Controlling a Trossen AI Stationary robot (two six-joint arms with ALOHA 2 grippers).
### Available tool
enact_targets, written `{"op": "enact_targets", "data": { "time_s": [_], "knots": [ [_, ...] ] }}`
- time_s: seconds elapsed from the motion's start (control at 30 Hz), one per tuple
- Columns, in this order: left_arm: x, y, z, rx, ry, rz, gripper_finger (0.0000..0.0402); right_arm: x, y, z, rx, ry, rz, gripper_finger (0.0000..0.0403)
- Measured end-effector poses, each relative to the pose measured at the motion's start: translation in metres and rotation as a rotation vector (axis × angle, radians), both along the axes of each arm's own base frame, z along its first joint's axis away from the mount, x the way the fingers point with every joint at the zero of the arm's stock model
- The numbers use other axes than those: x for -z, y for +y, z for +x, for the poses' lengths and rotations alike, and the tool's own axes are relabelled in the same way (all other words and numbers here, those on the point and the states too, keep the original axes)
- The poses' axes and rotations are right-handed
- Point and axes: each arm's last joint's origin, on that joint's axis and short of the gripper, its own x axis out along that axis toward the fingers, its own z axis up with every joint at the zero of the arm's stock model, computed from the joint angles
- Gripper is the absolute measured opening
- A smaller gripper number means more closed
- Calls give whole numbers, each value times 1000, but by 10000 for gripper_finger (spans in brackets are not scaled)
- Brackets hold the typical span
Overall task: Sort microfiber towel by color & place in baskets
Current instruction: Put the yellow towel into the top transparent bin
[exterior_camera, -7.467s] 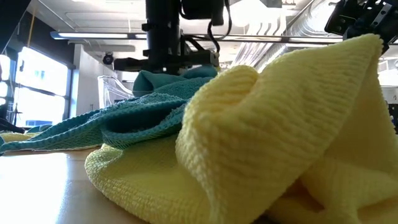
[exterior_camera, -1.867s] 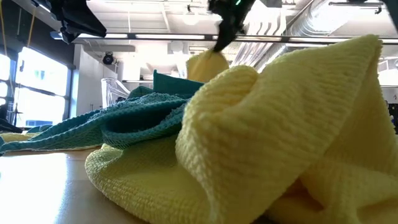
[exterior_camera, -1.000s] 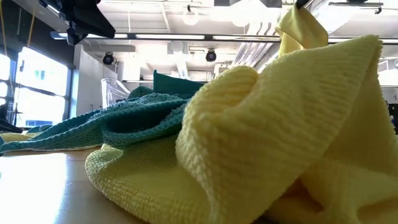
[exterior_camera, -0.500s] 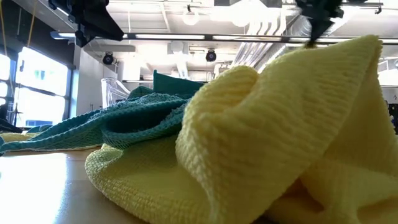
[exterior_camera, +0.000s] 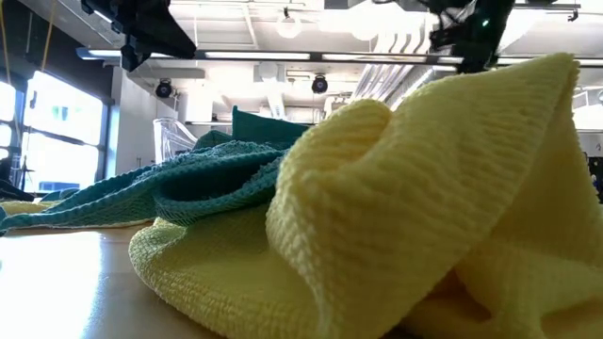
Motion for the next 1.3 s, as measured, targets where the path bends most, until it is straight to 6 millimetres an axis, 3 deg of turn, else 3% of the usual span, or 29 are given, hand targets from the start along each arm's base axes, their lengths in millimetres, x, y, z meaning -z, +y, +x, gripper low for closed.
{"op": "enact_targets", "data": {
  "time_s": [0.27,0.37,0.7,0.87,1.3],
  "knots": [
    [-1,0,1,0,-17,1,42,63,-26,12,-195,125,214,0],
    [-1,0,1,0,-18,1,42,87,-33,14,-255,141,217,0],
    [-1,0,1,-3,-19,-6,42,157,-45,7,-262,116,289,0],
    [-1,0,1,-10,-23,-19,42,170,-47,8,-260,122,303,0],
    [-1,0,1,-8,-24,-22,42,170,-50,13,-238,70,283,2]
  ]
}}
